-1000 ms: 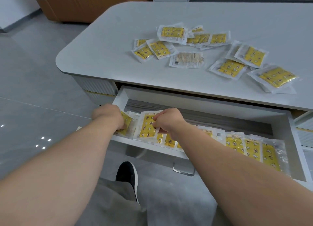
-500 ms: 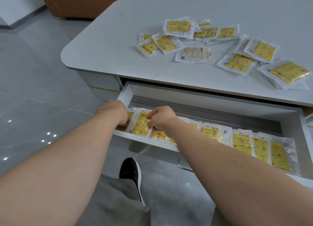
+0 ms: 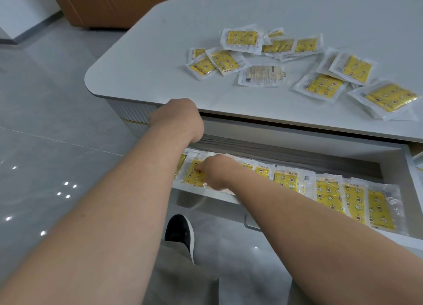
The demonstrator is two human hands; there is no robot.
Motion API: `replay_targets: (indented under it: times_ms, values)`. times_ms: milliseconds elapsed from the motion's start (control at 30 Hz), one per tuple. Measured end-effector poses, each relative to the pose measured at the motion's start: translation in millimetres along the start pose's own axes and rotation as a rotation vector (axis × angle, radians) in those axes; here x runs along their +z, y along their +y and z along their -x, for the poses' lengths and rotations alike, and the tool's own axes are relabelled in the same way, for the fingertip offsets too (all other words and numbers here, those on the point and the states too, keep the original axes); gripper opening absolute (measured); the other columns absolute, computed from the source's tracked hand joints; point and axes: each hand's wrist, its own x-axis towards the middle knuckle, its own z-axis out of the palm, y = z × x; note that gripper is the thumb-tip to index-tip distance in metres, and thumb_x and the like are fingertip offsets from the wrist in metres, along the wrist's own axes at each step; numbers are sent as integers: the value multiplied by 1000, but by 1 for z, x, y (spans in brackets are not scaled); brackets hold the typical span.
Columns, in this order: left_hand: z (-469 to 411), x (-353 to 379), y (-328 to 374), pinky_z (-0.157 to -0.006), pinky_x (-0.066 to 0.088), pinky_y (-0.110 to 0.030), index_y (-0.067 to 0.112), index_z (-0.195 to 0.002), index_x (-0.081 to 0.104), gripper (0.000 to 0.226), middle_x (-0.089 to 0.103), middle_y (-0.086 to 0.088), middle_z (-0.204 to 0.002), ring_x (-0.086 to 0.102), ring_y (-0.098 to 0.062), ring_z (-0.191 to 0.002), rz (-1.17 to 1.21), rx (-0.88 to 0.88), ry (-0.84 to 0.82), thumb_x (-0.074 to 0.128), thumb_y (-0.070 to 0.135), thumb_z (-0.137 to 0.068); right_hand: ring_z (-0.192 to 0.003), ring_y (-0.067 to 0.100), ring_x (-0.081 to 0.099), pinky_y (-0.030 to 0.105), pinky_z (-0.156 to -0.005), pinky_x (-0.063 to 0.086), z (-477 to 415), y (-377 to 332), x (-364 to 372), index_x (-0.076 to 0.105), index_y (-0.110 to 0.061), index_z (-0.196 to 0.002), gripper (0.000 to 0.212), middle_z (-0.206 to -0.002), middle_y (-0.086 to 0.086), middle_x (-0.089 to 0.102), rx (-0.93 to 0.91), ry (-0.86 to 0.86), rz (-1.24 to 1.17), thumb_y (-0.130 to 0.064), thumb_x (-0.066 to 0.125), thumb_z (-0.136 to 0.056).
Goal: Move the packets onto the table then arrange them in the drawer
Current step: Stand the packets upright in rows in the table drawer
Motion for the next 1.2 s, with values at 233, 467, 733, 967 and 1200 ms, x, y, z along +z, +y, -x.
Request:
replay_targets:
  times_ms: [233,467,733,967,1200]
  values:
    - [-4,-7,25,-48,31,-25,13,-78,60,10,57,-3,-75,50,-19,-60,77,129,191,62,13,-87,-83,22,64,36,-68,59,39,25,-35,51,-28,-145,64,-107,4,63,52,221,-227,1,44,-89]
    - [-11,2,66,-62,41,-32,20,-101,68,22,68,-2,-98,62,-27,-86,129,267,306,56,37,-98,-90,24,64,36,-73,57,81,85,-74,62,-24,-124,35,-114,3,65,283,598,-400,-11,50,-94]
    - [-55,7,112,-102,41,-51,15,-141,47,64,47,-10,-144,44,-35,-131,301,303,437,50,60,-95,-140,37,26,52,-113,24,95,170,-96,41,-20,-145,52,-150,14,32,761,876,-249,-45,46,-100]
    - [-139,-7,108,-114,8,-72,35,-159,6,101,-4,0,-168,-5,-40,-153,226,120,209,21,92,-78,-151,48,-13,84,-106,0,85,242,-104,-3,-33,-162,92,-168,14,-17,1088,633,-408,-83,19,-88]
    - [-133,2,121,-116,11,-69,48,-156,3,106,3,6,-168,4,-46,-151,-14,481,117,15,102,-65,-154,42,2,79,-109,6,57,233,-113,14,-31,-161,78,-169,7,13,875,611,-214,-71,14,-94]
